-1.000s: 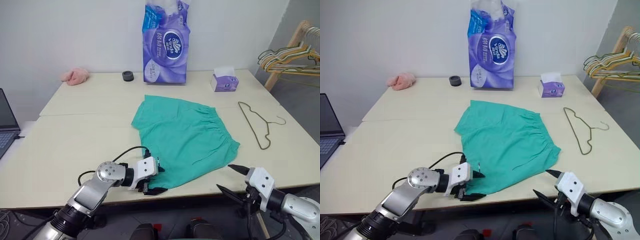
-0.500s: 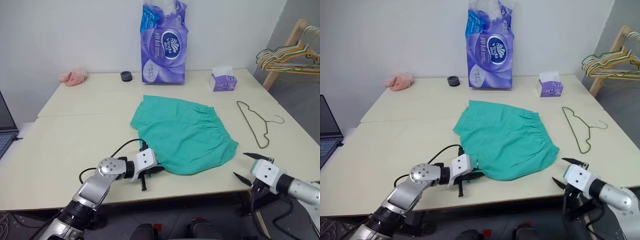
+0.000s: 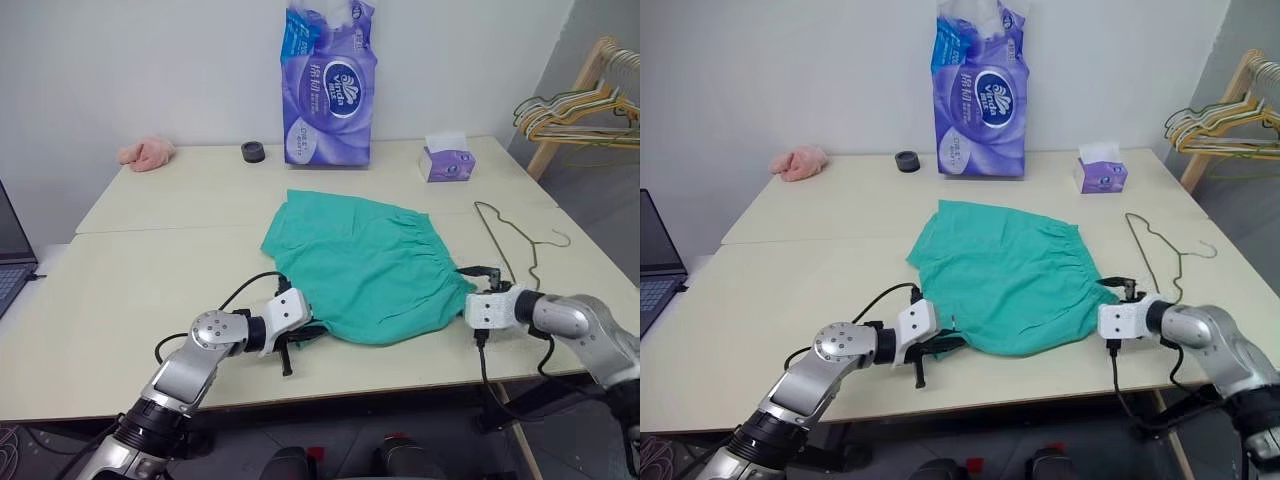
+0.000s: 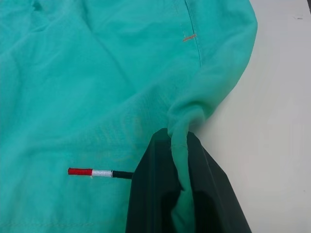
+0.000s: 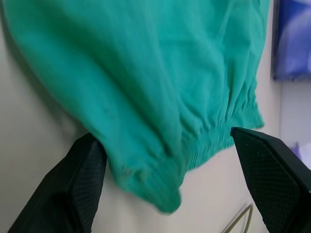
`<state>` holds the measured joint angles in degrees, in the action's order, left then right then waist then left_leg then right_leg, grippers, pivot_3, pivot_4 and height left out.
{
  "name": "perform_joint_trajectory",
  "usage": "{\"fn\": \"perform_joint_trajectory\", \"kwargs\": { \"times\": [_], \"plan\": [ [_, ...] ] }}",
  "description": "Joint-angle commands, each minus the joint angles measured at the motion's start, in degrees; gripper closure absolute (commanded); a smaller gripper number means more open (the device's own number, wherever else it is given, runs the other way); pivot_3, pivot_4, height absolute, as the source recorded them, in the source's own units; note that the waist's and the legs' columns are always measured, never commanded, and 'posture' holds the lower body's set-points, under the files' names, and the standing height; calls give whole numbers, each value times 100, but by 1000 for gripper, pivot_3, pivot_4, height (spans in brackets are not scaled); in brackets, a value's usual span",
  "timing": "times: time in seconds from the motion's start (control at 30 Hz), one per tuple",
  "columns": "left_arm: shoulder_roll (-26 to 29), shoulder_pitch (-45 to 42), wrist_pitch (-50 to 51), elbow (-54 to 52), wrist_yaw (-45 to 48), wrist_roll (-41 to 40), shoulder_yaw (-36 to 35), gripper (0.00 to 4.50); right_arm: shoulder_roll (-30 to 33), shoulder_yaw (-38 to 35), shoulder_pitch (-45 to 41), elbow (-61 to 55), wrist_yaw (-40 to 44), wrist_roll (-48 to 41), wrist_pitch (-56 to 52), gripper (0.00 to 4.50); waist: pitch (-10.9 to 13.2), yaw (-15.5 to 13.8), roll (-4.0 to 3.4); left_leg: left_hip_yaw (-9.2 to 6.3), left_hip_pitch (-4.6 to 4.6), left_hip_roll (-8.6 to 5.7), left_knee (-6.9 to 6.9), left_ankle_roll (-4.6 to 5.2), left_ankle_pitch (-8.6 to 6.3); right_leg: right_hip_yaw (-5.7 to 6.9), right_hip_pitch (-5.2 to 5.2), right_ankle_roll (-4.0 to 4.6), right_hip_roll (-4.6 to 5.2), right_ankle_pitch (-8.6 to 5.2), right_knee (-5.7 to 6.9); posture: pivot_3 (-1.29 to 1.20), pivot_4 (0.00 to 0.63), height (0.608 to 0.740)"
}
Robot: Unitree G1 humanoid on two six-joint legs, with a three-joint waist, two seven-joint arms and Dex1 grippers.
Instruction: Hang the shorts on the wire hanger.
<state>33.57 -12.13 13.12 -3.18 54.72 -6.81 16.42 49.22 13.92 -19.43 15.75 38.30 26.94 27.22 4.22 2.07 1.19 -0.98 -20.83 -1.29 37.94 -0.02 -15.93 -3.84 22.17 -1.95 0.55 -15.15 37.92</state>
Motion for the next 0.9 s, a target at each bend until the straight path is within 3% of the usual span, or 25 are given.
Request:
{"fn": "perform_joint_trajectory", "kwargs": {
  "times": [0.03, 0.07, 0.4, 0.67, 0.77, 0.9],
  "plan": [
    [40, -99, -99, -172, 89, -110, -176, 4500, 74, 191, -386, 172, 63, 237, 228, 732, 0, 0, 0, 0, 0, 0, 1, 0, 0, -1, -1, 12, 1, 7, 0, -52, 38, 740],
    [46, -100, -106, -164, 103, -110, -182, 4500, 81, 234, -446, 204, 108, 248, 253, 913, 0, 1, 0, 2, 0, 0, 2, 0, 0, -3, 0, 12, 1, 9, 0, -52, 38, 740],
    [499, -3, -94, -209, 779, -344, -273, 4500, 91, 236, -333, -176, 697, -137, 113, 4341, -1, 8, -1, 1, 1, 0, 3, 1, 0, -3, 1, 15, 2, 10, 5, -44, 35, 740],
    [1293, 166, 299, -682, 1839, -890, -246, 4500, 465, 57, 359, -1195, 1638, -979, -448, 4428, 0, 11, -1, -1, 1, 1, 3, 2, 0, 2, -1, 15, 5, 7, 4, -48, 36, 740],
    [1804, 428, 848, -1396, 2383, -1383, -234, 4500, 919, -237, 1021, -2140, 2189, -1660, -1082, 4428, 0, 3, -2, -3, -1, 1, 2, 2, -1, 4, 1, -7, 5, -7, 5, -52, 38, 740],
    [2070, 629, 1187, -1860, 2540, -1665, -198, 4500, 1363, -453, 1567, -2772, 2554, -2015, -1485, 4428, 1, -12, -5, -5, 0, 2, 4, 7, -4, 8, 0, -5, 6, -12, 7, -67, 39, 740]
  ]
}}
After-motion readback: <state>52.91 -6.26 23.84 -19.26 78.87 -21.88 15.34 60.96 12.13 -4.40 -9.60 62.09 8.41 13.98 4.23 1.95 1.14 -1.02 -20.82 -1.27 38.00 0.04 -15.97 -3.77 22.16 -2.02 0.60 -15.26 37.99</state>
